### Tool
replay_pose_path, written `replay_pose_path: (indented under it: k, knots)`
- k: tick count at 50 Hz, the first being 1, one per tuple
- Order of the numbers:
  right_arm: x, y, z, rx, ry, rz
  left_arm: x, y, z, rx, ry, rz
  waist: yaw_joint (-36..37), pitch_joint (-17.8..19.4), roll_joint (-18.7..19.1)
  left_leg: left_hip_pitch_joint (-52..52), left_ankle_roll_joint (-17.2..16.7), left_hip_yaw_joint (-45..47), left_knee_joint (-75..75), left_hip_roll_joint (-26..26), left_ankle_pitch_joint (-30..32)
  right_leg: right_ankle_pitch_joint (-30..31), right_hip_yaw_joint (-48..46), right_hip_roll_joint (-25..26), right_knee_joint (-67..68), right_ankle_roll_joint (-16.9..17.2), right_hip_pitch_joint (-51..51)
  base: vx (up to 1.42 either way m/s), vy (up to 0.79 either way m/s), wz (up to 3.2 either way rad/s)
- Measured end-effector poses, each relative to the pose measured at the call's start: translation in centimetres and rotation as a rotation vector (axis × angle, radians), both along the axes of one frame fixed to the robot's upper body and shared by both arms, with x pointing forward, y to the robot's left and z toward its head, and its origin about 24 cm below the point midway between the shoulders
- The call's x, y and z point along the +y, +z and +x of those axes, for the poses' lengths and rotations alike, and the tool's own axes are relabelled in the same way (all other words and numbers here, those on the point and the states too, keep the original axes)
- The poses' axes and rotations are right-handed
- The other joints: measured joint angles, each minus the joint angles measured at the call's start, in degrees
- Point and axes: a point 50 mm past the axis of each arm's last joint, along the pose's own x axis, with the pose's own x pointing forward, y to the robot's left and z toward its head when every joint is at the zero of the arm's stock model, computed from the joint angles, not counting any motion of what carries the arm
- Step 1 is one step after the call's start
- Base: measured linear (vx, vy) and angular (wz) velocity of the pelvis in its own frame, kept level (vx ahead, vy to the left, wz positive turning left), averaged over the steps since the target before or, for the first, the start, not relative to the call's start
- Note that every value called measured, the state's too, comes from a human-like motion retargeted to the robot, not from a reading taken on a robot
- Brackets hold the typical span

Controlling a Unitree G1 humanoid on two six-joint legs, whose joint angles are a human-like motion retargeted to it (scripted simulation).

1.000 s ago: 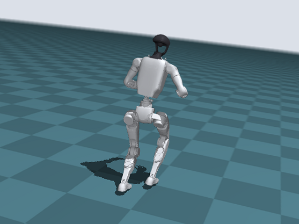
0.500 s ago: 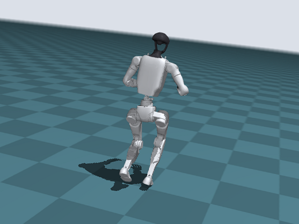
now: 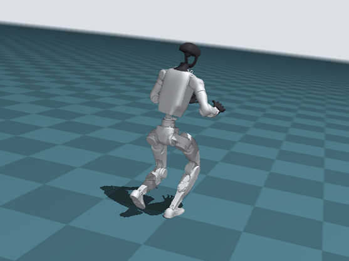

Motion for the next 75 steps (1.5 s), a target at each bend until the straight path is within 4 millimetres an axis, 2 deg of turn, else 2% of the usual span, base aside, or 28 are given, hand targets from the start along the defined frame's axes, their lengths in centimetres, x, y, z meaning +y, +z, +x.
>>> replay_pose_path:
  k: [2, 5, 9, 12, 15, 18, 22, 25, 29, 32, 36, 38, 40, 43, 45, 46, 49, 52, 54, 57, 60, 62, 65, 68, 70, 71, 73, 75]
  knots:
    - [0.1, 0.4, 0.3, -0.029, 0.003, -0.016, 0.0, -0.2, 0.0, -0.014, 0.028, 0.028, 1.1, 0.3, 0.3, -3.1, 0.1, -0.8, 6.0, 1.1, 0.7, -0.3, 0.4, 1.7, -0.3, -0.4, -0.6, -0.12, -0.03, -0.38]
    - [0.7, 0.1, 0.1, -0.03, 0.023, 0.019, 0.3, -1.0, -0.1, -0.013, 0.081, 0.062, 1.5, 0.2, 0.4, -4.3, -0.7, -1.5, 7.0, -0.4, 1.6, 3.4, 1.0, 3.4, -1.3, 1.1, -1.3, -0.15, -0.02, -0.48]
    - [1.7, -1.3, -1.2, 0.023, 0.045, 0.134, 0.8, -2.1, -0.5, -0.012, 0.155, 0.098, -0.6, 0.1, 0.1, 0.7, -3.8, -2.5, -5.5, -6.0, 1.8, 15.2, 2.9, 6.4, -0.5, 7.7, -3.7, -0.19, -0.02, -0.59]
    - [2.3, -1.8, -1.8, 0.063, 0.074, 0.201, 1.3, -2.5, -0.3, -0.029, 0.197, 0.163, -2.8, 0.4, -1.2, 4.7, -3.4, -2.5, -17.0, -8.7, -2.2, 20.5, 2.4, 5.3, 4.1, 10.7, -7.0, -0.24, -0.06, -0.51]
    - [2.7, -1.4, -2.0, 0.085, 0.12, 0.246, 2.0, -2.3, 0.4, -0.078, 0.226, 0.275, -4.2, 0.8, -3.5, 7.1, -0.5, -2.2, -25.3, -10.9, -10.6, 19.0, 0.9, 0.2, 12.5, 9.9, -10.7, -0.27, -0.08, -0.28]
    - [3.3, -1.1, -2.0, 0.104, 0.164, 0.278, 2.5, -3.0, 0.9, -0.097, 0.239, 0.407, -4.9, -0.1, -7.0, 5.3, 2.6, -2.1, -28.6, -14.7, -14.8, 14.9, 1.9, -7.3, 21.9, 8.1, -13.9, -0.32, -0.09, 0.18]
    - [4.0, -0.9, -1.7, 0.13, 0.221, 0.289, 3.7, -5.1, 0.9, -0.049, 0.245, 0.553, -3.9, -1.8, -8.6, 2.2, 4.0, -3.0, -30.5, -15.6, -14.5, 11.5, 3.1, -13.8, 27.3, 6.7, -12.9, -0.28, -0.1, 0.25]
    - [4.4, -0.7, -1.2, 0.139, 0.255, 0.276, 5.0, -7.2, 0.3, 0.031, 0.252, 0.644, -1.7, -2.4, -8.3, 1.4, 3.2, -4.5, -32.0, -14.7, -12.0, 9.0, 3.7, -17.0, 26.3, 5.7, -7.3, -0.23, -0.13, 0.16]
    - [4.4, -0.3, -0.1, 0.128, 0.257, 0.262, 8.0, -10.8, -1.3, 0.205, 0.301, 0.761, 2.7, -2.6, -8.5, 0.3, 1.0, -6.3, -32.0, -14.0, -7.6, 5.3, 4.2, -20.0, 20.3, 5.5, 3.4, -0.21, -0.18, 0.28]
    - [3.9, 0.2, 0.9, 0.096, 0.213, 0.268, 11.5, -14.1, -3.8, 0.406, 0.403, 0.834, 6.7, -2.9, -9.7, -3.5, -1.4, -5.9, -28.6, -13.9, -0.7, 2.0, 4.1, -21.4, 13.6, 6.0, 11.3, -0.24, -0.23, 0.59]
    - [2.5, 1.8, 2.4, -0.018, 0.102, 0.308, 18.0, -18.3, -9.5, 0.759, 0.664, 0.901, 13.4, -2.2, -9.4, -13.2, -5.0, -3.6, -16.6, -10.5, 10.9, -6.3, 2.3, -18.1, 3.2, 4.3, 20.1, -0.26, -0.21, 0.45]
    - [1.4, 3.3, 3.0, -0.102, 0.035, 0.325, 21.2, -19.6, -13.3, 0.953, 0.824, 0.907, 17.1, -1.5, -7.6, -18.6, -5.7, -3.0, -10.0, -7.5, 14.4, -12.2, 1.2, -14.6, -1.7, 1.8, 22.8, -0.27, -0.18, 0.08]
    - [0.2, 4.6, 3.5, -0.172, -0.02, 0.335, 23.4, -20.8, -17.9, 1.16, 0.983, 0.883, 21.5, -1.6, -3.8, -24.8, -6.1, -3.9, -4.0, -3.0, 16.2, -15.3, 0.1, -9.2, -6.5, -1.3, 23.2, -0.3, -0.13, -0.36]
    - [-1.6, 5.2, 3.8, -0.198, -0.084, 0.34, 24.9, -21.9, -24.9, 1.463, 1.16, 0.8, 26.3, -2.5, 1.5, -31.2, -6.5, -5.5, -0.1, 2.0, 16.5, -15.3, -1.6, -2.9, -12.6, -3.4, 23.7, -0.24, -0.1, -0.27]
    - [-2.8, 4.1, 3.8, -0.149, -0.136, 0.345, 24.7, -22.4, -28.6, 1.628, 1.221, 0.722, 27.5, -2.7, 3.1, -32.0, -6.3, -5.0, -0.6, 3.1, 15.3, -15.3, -2.9, -2.0, -14.1, -3.3, 24.4, -0.15, -0.08, 0.2]
    - [-3.4, 2.8, 3.7, -0.096, -0.167, 0.347, 24.5, -22.5, -29.7, 1.681, 1.229, 0.691, 27.6, -2.9, 3.1, -31.1, -6.1, -4.5, -1.6, 3.2, 14.5, -15.3, -3.4, -2.5, -14.4, -2.8, 24.6, -0.11, -0.06, 0.31]
    - [-5.1, -1.9, 2.9, 0.106, -0.265, 0.337, 24.2, -22.8, -31.1, 1.764, 1.229, 0.617, 27.0, -4.0, 2.2, -27.0, -5.0, -3.3, -5.4, 4.1, 11.5, -13.8, -4.4, -4.1, -16.5, -1.4, 24.9, -0.08, -0.03, 0.21]
    - [-6.5, -7.9, 1.0, 0.364, -0.357, 0.294, 24.4, -23.0, -29.4, 1.736, 1.199, 0.591, 25.3, -5.6, 0.6, -20.7, -3.0, -2.5, -9.0, 6.2, 7.1, -11.8, -5.2, -6.0, -18.8, -0.2, 25.0, -0.03, 0.02, 0.1]
    - [-7.2, -11.9, -1.1, 0.548, -0.413, 0.253, 24.7, -23.1, -26.7, 1.664, 1.173, 0.589, 23.3, -6.4, -0.3, -15.5, -1.7, -2.1, -11.7, 7.5, 3.2, -11.1, -5.9, -7.3, -19.6, 0.5, 25.4, -0.03, 0.08, 0.27]
    - [-8.1, -17.3, -5.2, 0.818, -0.484, 0.182, 24.7, -22.8, -20.8, 1.498, 1.121, 0.588, 19.4, -7.1, -1.3, -7.2, -0.5, -0.9, -17.3, 8.6, -3.0, -10.8, -7.2, -9.9, -19.4, 1.2, 26.3, -0.04, 0.16, 0.51]
    - [-9.0, -21.2, -9.7, 1.062, -0.543, 0.114, 23.5, -21.6, -13.2, 1.268, 1.021, 0.579, 14.1, -6.9, -2.5, 0.5, -0.1, 1.5, -25.1, 6.7, -8.3, -11.1, -8.5, -14.2, -16.9, 1.8, 27.0, -0.05, 0.26, 0.92]
    - [-9.8, -22.8, -12.8, 1.19, -0.598, 0.091, 21.7, -19.9, -7.7, 1.088, 0.924, 0.57, 10.0, -6.4, -4.3, 4.5, 0.6, 3.4, -30.7, 2.6, -11.0, -11.7, -8.9, -19.2, -13.4, 2.5, 27.0, -0.08, 0.32, 1.32]
    - [-11.0, -24.3, -17.1, 1.332, -0.7, 0.092, 17.4, -16.0, 0.0, 0.792, 0.754, 0.552, 2.9, -6.0, -9.7, 8.4, 3.5, 6.0, -39.3, -8.0, -13.3, -10.5, -8.8, -31.8, -4.8, 4.1, 25.3, -0.07, 0.35, 1.61]
    - [-11.4, -25.2, -20.7, 1.432, -0.799, 0.108, 12.3, -10.6, 5.8, 0.504, 0.592, 0.527, -3.6, -5.2, -14.4, 14.3, 6.0, 6.3, -47.5, -18.1, -12.2, -3.2, -4.8, -44.5, 4.7, 4.1, 23.0, 0.02, 0.4, 1.49]
    - [-11.3, -25.7, -22.7, 1.485, -0.852, 0.126, 8.9, -7.1, 8.2, 0.341, 0.495, 0.512, -7.5, -4.2, -16.6, 18.7, 7.1, 5.0, -52.3, -23.5, -11.1, 0.0, -0.4, -48.9, 9.9, 3.3, 21.3, 0.1, 0.37, 1.35]
    - [-11.0, -25.9, -23.5, 1.508, -0.868, 0.138, 7.5, -5.7, 8.9, 0.279, 0.452, 0.507, -9.0, -3.8, -17.2, 20.7, 7.3, 4.0, -54.3, -25.2, -10.6, 0.8, 1.3, -49.2, 11.9, 2.7, 20.5, 0.15, 0.32, 1.18]
    - [-10.2, -26.4, -24.6, 1.549, -0.887, 0.17, 5.0, -3.4, 10.0, 0.182, 0.377, 0.499, -11.6, -3.0, -17.9, 24.1, 7.3, 2.3, -57.9, -27.6, -9.4, 1.4, 3.9, -47.8, 15.3, 1.6, 18.6, 0.2, 0.26, 0.93]
    - [-9.1, -26.9, -25.1, 1.583, -0.884, 0.206, 3.2, -2.2, 10.5, 0.133, 0.32, 0.495, -13.4, -2.8, -17.8, 26.2, 6.7, 1.0, -60.7, -28.6, -8.5, 1.1, 4.6, -43.7, 17.3, 0.9, 15.9, 0.25, 0.17, 0.65]
